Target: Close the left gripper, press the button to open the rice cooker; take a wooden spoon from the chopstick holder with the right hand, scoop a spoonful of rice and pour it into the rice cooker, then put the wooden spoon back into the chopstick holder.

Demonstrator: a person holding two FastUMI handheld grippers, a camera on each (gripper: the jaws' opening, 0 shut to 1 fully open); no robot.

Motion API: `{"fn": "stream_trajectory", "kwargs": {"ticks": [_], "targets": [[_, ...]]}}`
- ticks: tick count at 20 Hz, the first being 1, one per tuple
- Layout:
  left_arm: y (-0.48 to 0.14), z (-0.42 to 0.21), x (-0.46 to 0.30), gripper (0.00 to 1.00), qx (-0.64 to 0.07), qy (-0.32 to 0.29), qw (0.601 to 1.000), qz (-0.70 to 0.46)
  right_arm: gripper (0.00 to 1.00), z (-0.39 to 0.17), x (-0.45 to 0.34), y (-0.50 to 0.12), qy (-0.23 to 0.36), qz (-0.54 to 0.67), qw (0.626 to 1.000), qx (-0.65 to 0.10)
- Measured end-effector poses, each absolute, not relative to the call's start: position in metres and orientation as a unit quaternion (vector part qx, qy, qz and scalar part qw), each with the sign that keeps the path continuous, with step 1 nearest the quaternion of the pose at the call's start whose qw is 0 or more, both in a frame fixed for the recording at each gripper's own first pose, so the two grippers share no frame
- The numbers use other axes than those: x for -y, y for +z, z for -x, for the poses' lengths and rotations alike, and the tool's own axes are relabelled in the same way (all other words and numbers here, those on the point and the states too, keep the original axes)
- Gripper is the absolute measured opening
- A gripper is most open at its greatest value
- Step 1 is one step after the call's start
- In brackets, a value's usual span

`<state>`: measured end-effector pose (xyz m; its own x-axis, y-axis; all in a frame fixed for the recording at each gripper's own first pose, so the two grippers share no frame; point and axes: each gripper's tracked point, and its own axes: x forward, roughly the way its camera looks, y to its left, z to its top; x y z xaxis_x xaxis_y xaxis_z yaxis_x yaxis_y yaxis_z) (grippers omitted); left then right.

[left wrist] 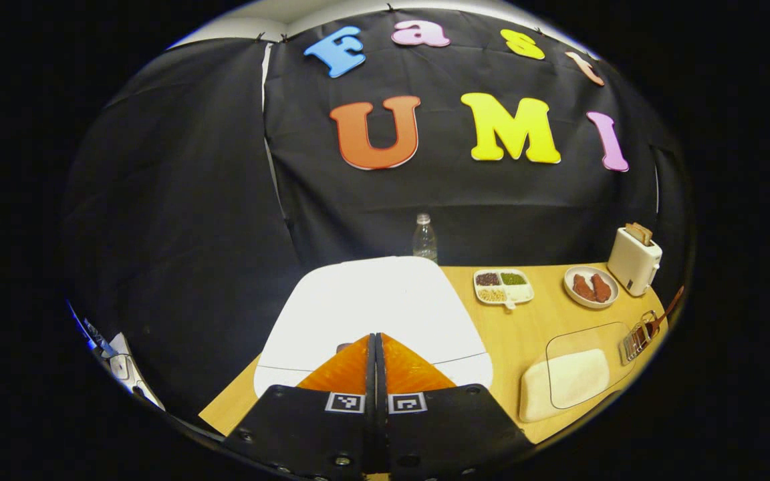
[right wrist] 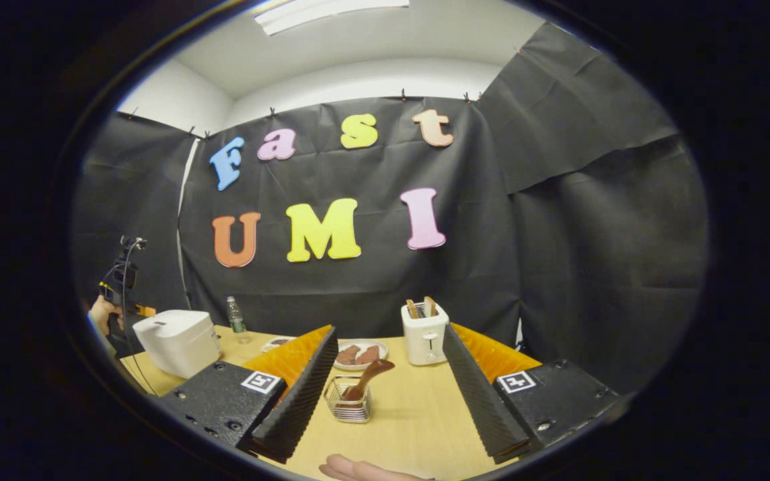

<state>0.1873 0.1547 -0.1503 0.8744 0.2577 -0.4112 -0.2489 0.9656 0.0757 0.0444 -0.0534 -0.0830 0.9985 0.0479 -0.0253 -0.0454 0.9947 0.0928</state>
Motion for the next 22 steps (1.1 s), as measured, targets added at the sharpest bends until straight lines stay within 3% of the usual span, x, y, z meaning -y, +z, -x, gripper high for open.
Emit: {"fn": "stream_trajectory", "kwargs": {"ticks": [22], "targets": [[-0.172,-0.200,-0.170,0.00,-0.283,0.165,0.944,0.048,0.99,-0.037,0.037,-0.087,0.025,-0.011,0.999,-0.040]]}}
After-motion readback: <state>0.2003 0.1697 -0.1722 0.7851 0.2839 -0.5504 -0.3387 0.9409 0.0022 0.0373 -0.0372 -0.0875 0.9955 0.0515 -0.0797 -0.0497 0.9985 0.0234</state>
